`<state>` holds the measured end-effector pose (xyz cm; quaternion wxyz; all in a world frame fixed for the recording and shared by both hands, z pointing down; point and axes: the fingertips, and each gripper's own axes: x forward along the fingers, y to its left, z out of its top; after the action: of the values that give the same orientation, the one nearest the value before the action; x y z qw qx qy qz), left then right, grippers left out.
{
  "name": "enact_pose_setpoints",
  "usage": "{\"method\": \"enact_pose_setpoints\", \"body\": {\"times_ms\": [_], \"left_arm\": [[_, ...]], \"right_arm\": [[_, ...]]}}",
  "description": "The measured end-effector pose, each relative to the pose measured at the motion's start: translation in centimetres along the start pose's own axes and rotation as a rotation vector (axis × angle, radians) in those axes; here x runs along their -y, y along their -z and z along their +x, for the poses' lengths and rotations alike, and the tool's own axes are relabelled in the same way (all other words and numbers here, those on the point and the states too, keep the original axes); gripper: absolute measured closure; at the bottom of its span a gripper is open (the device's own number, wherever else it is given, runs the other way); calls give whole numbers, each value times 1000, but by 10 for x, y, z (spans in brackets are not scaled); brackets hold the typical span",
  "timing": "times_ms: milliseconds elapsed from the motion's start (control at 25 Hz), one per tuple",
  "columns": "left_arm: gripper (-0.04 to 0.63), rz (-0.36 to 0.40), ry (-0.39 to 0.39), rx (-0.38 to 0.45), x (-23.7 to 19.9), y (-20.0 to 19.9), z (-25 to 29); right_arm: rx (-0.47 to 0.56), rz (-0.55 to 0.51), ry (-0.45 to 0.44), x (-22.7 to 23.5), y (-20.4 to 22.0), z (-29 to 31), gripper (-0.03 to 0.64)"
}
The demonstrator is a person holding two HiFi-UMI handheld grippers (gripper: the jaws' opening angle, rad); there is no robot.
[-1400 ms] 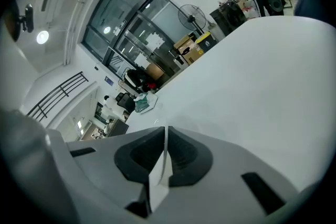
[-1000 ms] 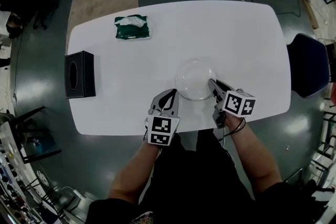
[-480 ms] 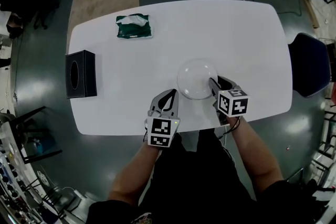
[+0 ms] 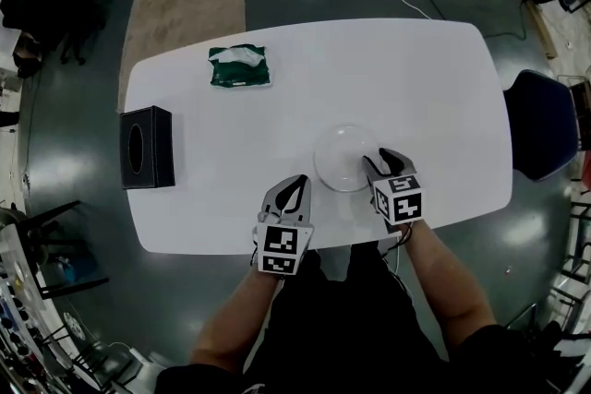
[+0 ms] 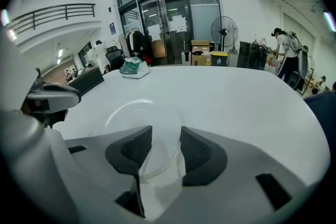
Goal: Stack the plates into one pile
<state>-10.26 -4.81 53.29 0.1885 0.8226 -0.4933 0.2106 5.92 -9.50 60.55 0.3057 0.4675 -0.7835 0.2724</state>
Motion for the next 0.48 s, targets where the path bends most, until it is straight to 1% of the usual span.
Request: {"method": "enact_pose_setpoints", "body": {"times_ms": [200,360,400,480], "left_arm": [[575,6,4,14,-6,-2,-3],[574,10,13,33,-9,-11,-7],[572,11,16,39,-10,-13,-8],[558,14,24,52,-10,-18,-11]], "right_arm": [[58,-1,0,-7,-10,-6,433],[130,-8,-22,-18,-31,-19,439],[153,-14,-25,-21,-37,-24,445],[204,-44,-23,-27,-50,-37,496]]}}
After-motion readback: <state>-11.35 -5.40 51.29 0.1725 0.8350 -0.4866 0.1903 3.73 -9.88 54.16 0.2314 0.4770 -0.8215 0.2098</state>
